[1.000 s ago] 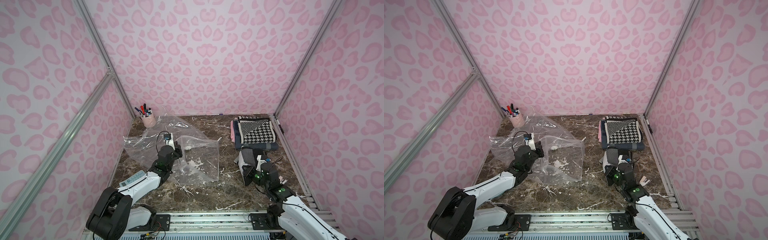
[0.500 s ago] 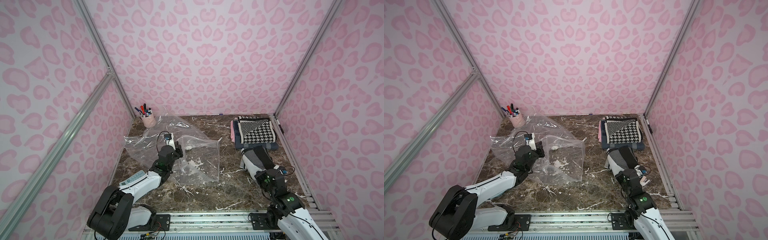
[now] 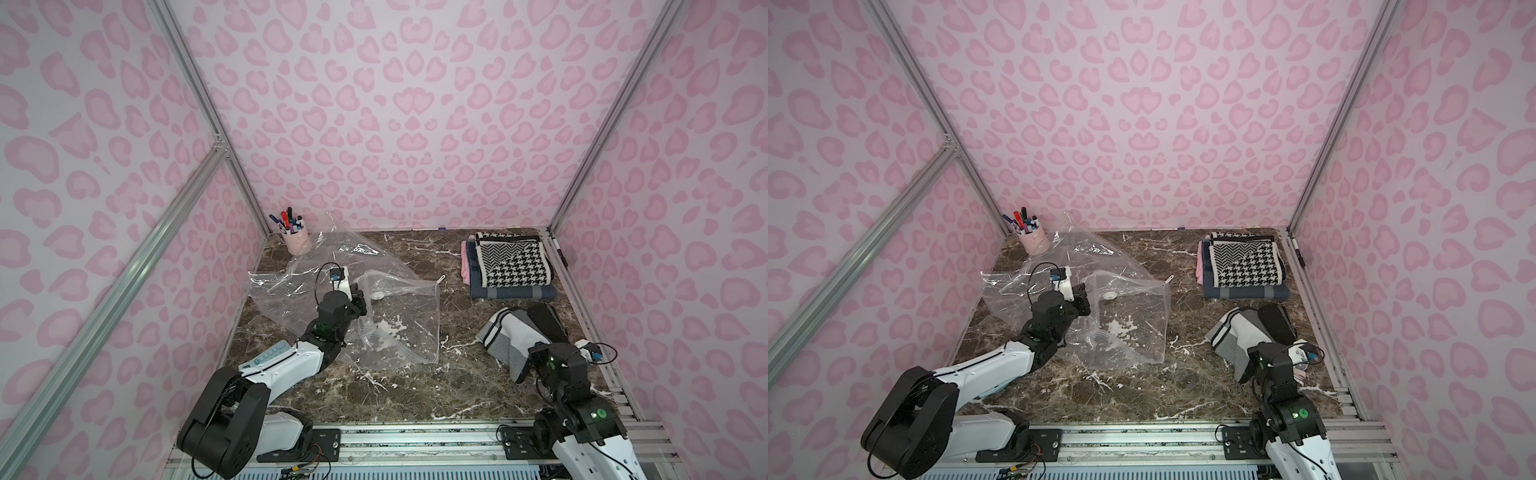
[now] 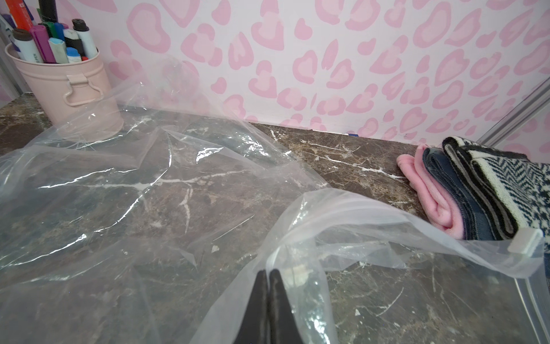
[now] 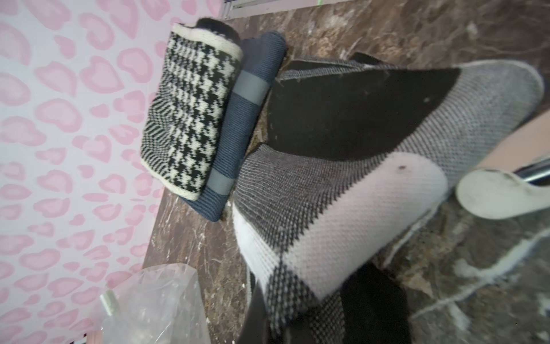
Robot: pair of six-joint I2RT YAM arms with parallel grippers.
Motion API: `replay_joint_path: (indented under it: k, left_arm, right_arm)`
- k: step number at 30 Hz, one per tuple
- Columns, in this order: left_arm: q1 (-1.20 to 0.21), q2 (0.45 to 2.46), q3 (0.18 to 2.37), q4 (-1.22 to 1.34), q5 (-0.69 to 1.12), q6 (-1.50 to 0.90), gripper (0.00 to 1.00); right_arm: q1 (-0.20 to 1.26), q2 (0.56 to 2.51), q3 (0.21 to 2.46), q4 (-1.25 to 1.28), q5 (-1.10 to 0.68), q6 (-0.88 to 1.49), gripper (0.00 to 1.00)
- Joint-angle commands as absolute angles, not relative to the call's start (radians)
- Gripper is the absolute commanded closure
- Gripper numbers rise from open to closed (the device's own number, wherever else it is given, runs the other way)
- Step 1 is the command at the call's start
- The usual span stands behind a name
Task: Take the blanket out of the vacuum bag
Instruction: Place the blanket at the center of the board.
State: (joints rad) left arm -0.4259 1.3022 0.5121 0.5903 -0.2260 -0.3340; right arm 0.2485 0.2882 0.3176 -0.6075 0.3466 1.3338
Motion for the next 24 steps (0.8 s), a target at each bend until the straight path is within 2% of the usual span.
replay_joint_path:
  k: [1, 12, 13, 16, 18, 20, 21, 24]
  left_arm:
    - [-0.427, 1.303, 0.514, 0.607, -0.214, -0.324, 0.96]
    - [-0.426, 1.312, 0.518, 0.615, -0.206, -0.327, 0.96]
    - [-0.426, 1.311, 0.518, 0.614, -0.205, -0.327, 0.96]
    - [-0.426, 1.311, 0.519, 0.617, -0.200, -0.327, 0.96]
    - [-0.427, 1.316, 0.521, 0.620, -0.194, -0.328, 0.96]
    - [-0.426, 1.321, 0.523, 0.623, -0.188, -0.334, 0.96]
    - [-0.426, 1.324, 0.523, 0.628, -0.184, -0.339, 0.96]
    - [-0.426, 1.333, 0.530, 0.638, -0.168, -0.347, 0.96]
  right_arm:
    - [0.248, 0.354, 0.345, -0.695, 0.424, 1.321, 1.00]
    - [0.248, 0.601, 0.472, -0.697, 0.592, 1.202, 1.00]
    - [0.248, 0.609, 0.483, -0.710, 0.608, 1.199, 0.96]
    - [0.248, 0.620, 0.525, -0.759, 0.648, 1.186, 0.77]
    - [0.247, 0.620, 0.549, -0.785, 0.659, 1.172, 0.57]
    - [0.250, 0.621, 0.558, -0.794, 0.650, 1.164, 0.44]
    - [0.250, 0.626, 0.555, -0.782, 0.629, 1.154, 0.39]
    - [0.251, 0.657, 0.552, -0.790, 0.579, 1.170, 0.35]
